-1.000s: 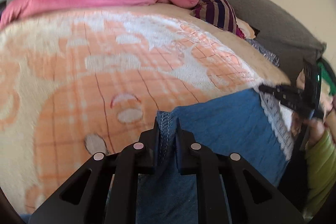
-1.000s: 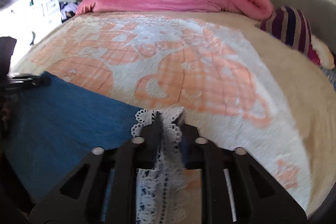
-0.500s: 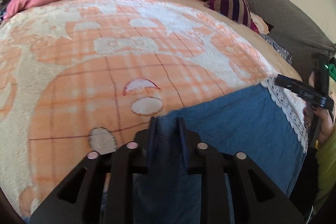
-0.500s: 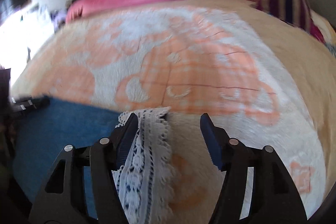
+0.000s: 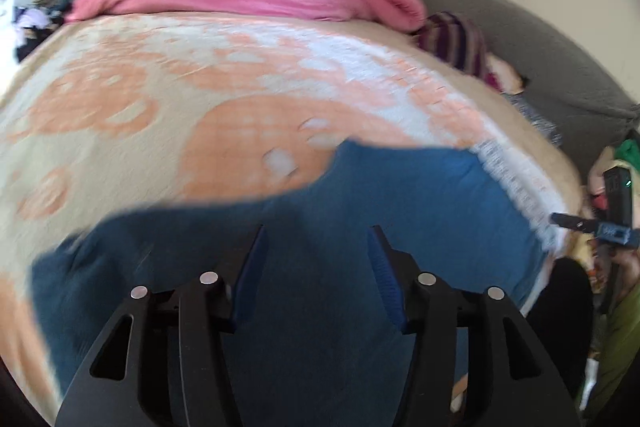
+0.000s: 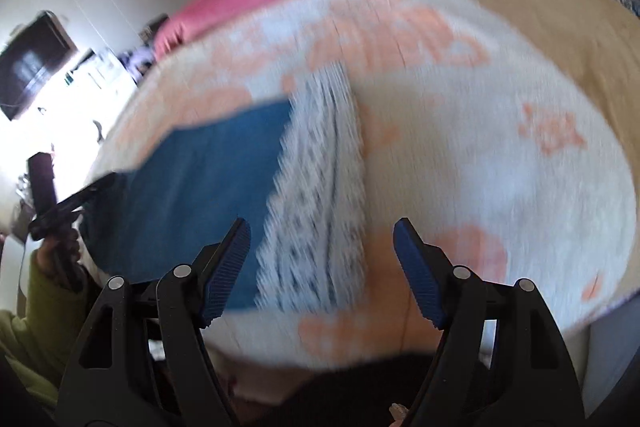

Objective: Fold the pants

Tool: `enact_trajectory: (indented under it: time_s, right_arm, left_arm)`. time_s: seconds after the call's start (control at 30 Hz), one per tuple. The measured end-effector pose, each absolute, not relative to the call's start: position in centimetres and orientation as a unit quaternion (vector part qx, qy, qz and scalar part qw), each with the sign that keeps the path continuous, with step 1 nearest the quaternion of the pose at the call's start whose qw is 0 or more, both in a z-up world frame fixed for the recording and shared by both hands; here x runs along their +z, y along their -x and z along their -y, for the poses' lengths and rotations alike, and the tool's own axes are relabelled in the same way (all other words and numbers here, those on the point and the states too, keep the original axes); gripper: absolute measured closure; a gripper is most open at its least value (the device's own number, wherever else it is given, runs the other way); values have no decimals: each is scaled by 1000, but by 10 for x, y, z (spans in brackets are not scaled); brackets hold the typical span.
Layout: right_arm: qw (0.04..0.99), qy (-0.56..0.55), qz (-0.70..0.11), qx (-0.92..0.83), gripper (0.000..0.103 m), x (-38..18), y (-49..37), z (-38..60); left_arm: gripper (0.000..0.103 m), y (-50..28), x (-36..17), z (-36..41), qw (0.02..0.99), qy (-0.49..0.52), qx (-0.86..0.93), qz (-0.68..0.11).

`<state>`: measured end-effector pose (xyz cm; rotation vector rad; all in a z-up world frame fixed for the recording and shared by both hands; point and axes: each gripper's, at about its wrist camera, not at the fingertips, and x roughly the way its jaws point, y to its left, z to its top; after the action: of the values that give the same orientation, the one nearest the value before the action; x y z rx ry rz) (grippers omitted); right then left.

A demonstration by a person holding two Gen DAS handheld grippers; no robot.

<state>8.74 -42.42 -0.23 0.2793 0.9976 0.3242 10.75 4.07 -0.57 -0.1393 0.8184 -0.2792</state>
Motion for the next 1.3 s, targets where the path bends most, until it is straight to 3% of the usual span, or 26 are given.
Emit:
enact_trajectory:
  time_s: [0.1,0.17,0.27,0.37,0.6,0.77,0.93,1.03,1.1,1.3]
  right_arm:
    - [836,-135,-505,164,44,-18,-82,414]
    - [834,-104,-515,168,60,-24,-79,399]
    - [843,-33,-511,164,81,-15,-69,379]
    - [842,10,-520,145,81,-14,-61,372]
    - [839,10,-530,122,64,-22,-56,379]
    - [844,5,-527,101,39,-14,-50,392]
    - [871,-12,-486,77,33,7,-36,409]
    - [892,-13,-444,82,26,24,-29,406]
    - [901,-1,-425,91,23,32,-28,396]
    - [902,45,-404,147,16,33,-37,343]
  left_arm:
    - [47,-86,-14,-52,908,33,-85,-409]
    - [48,-82,-22,-57,906,8,-58,-418]
    - [63,-81,-27,-69,907,-3,-40,-420]
    - [71,-81,-22,-83,908,5,-26,-419]
    - [72,-80,-26,-91,907,19,-27,-420]
    - [72,-80,-26,-91,908,23,-28,-418]
    - [72,-78,-25,-87,910,16,-28,-414]
    - [63,-74,-22,-81,912,14,-32,-409]
    - [47,-70,-17,-75,914,11,-35,-403]
    - [40,-54,7,-45,923,-6,-71,-379]
